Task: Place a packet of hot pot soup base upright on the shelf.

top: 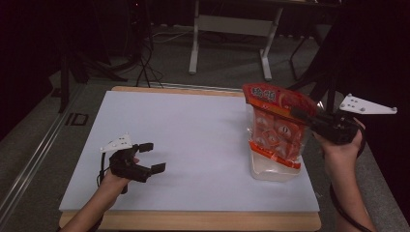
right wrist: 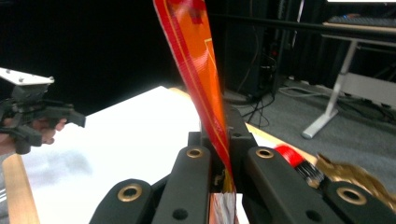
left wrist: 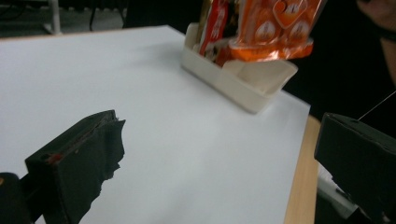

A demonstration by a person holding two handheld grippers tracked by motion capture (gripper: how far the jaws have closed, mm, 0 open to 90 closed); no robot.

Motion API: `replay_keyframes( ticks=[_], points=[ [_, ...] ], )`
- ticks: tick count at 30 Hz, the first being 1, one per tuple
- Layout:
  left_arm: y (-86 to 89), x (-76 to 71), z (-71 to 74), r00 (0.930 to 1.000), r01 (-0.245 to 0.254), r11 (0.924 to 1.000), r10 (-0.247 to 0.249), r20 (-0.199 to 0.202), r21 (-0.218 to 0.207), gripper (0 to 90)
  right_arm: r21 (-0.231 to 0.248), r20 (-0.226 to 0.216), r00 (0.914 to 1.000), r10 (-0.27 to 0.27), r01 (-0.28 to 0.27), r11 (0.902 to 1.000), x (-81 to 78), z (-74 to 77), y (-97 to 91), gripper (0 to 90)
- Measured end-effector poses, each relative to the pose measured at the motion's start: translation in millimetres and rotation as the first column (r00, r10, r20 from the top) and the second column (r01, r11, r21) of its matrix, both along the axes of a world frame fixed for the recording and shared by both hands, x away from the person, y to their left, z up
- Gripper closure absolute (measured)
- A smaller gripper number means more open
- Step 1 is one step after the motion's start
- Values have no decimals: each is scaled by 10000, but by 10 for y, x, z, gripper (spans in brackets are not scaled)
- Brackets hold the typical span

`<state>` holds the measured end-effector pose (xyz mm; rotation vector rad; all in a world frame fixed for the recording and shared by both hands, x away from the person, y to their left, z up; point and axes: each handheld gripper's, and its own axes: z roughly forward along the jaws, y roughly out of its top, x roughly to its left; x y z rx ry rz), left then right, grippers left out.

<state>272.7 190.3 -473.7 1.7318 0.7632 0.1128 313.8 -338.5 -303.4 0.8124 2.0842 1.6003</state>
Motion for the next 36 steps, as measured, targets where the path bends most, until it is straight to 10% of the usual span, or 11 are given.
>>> replay_keyframes(
  ticks=[36],
  points=[
    [40,-19,-322,9984,-345,9992,355,-432,219,4,1054,-1612,9849,-629,806,9912,168,-841,-281,900]
  ],
)
